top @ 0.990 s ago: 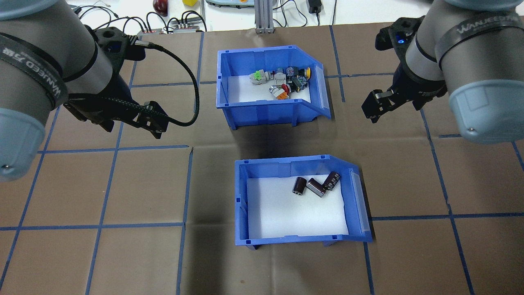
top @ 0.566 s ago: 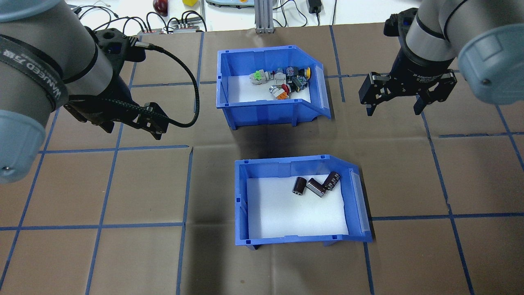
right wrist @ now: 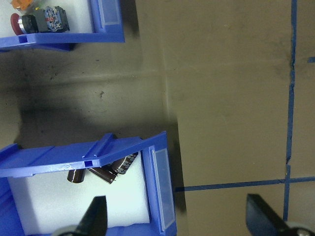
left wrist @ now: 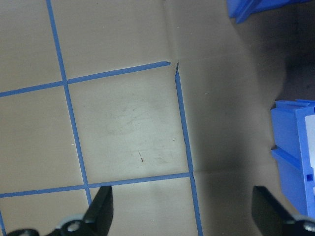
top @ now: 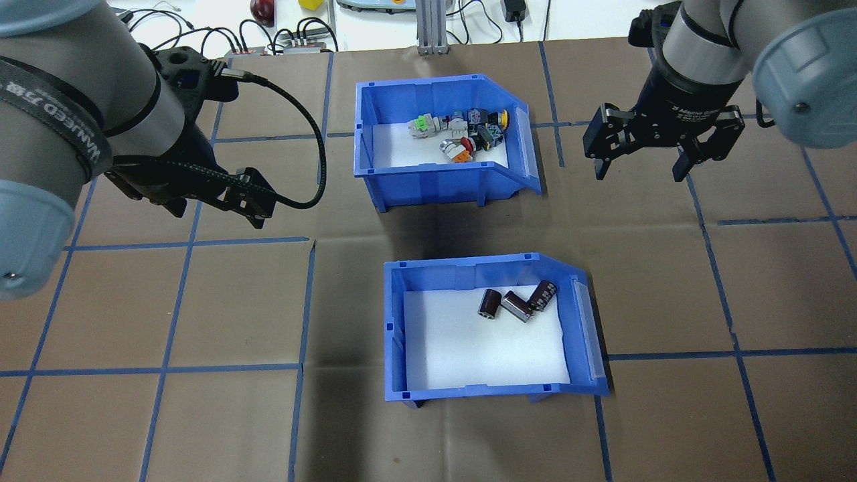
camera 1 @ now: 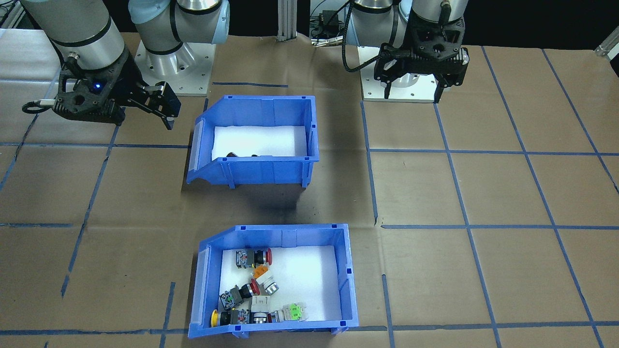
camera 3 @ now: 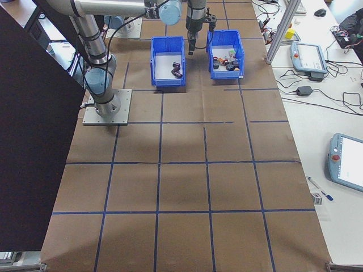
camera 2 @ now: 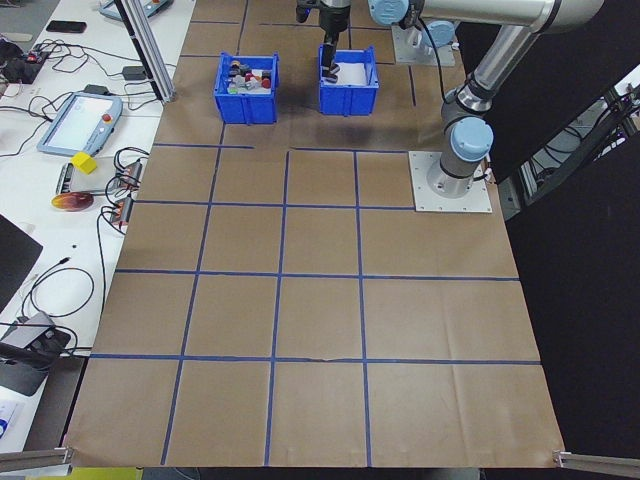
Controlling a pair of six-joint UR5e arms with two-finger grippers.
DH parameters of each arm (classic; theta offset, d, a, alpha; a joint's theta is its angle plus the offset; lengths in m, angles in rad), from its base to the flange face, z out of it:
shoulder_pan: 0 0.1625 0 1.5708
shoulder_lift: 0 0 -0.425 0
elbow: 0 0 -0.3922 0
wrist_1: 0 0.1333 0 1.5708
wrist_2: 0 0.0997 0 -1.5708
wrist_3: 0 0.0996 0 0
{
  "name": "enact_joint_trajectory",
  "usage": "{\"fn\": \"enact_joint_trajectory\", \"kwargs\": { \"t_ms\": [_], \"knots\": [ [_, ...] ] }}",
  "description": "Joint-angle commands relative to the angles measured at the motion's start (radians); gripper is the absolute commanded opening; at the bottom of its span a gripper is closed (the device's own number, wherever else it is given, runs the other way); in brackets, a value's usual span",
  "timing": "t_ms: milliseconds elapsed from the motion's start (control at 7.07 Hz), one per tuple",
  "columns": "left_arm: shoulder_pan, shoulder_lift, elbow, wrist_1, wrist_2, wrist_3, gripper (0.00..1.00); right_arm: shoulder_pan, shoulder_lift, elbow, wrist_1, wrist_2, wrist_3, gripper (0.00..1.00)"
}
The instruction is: Place button box in front
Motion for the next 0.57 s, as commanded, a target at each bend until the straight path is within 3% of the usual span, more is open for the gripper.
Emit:
{"fn": "enact_joint_trajectory", "kwargs": {
  "t_ms": [0,424],
  "knots": [
    [0.001,-0.003,0.009,0.0,0.002,0.002,1.0,0.0,0.0,0.002,0.0,0.0,0.0,1.0],
    [-0.001,-0.021,0.02,-0.002,-0.01,-0.006,1.0,0.0,0.0,0.002,-0.002,0.002,-0.001,1.0]
  ]
}}
